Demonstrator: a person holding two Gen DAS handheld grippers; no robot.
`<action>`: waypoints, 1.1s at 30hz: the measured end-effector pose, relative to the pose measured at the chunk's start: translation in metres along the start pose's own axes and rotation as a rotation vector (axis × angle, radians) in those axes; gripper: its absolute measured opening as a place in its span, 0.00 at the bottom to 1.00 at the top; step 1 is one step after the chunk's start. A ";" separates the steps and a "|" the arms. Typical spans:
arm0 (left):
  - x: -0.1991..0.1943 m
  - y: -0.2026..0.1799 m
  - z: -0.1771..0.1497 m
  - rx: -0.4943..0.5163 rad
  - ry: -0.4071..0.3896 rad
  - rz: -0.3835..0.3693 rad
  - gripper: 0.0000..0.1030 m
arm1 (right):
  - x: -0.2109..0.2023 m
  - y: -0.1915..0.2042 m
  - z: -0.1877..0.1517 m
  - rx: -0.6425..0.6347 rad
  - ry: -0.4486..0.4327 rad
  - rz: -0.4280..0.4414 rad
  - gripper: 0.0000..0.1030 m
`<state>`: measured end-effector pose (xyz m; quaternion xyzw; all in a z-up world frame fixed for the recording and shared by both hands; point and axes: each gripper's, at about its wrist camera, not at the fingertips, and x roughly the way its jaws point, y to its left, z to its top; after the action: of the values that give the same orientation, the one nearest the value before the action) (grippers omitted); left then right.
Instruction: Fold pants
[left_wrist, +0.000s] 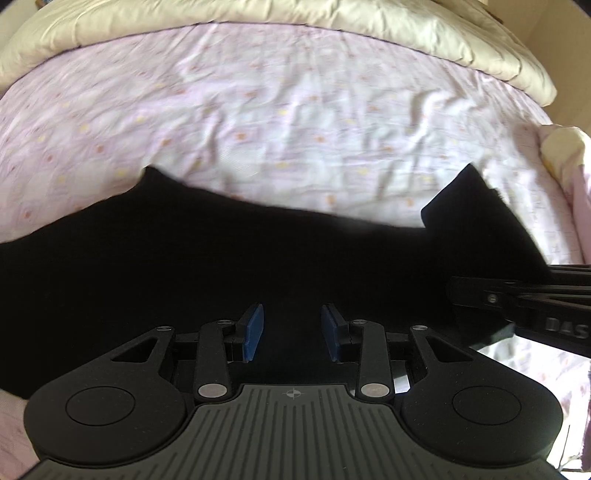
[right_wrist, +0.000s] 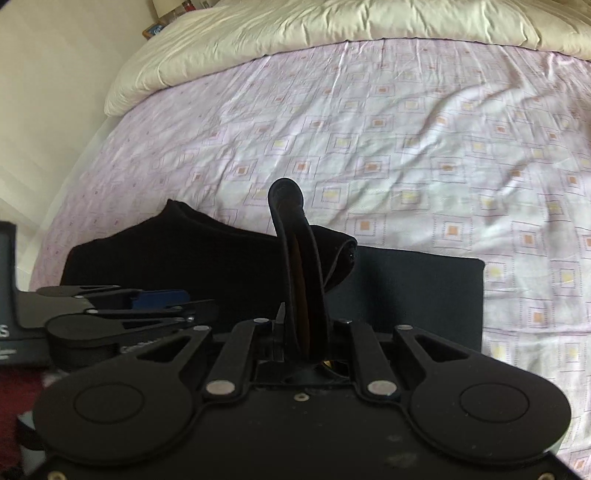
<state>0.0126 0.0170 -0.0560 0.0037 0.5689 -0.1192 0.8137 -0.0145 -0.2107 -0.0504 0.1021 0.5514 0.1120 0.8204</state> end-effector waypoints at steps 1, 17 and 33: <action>0.000 0.008 -0.002 -0.002 0.006 0.001 0.33 | 0.010 0.007 -0.001 -0.007 0.009 -0.014 0.14; -0.009 0.053 0.002 0.039 0.015 -0.058 0.33 | 0.020 0.050 -0.010 0.063 -0.096 0.031 0.36; -0.005 -0.043 0.011 0.129 -0.013 -0.129 0.33 | -0.025 -0.078 -0.030 0.322 -0.149 -0.125 0.38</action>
<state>0.0121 -0.0256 -0.0418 0.0186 0.5538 -0.2075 0.8062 -0.0463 -0.2906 -0.0623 0.2056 0.5052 -0.0366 0.8373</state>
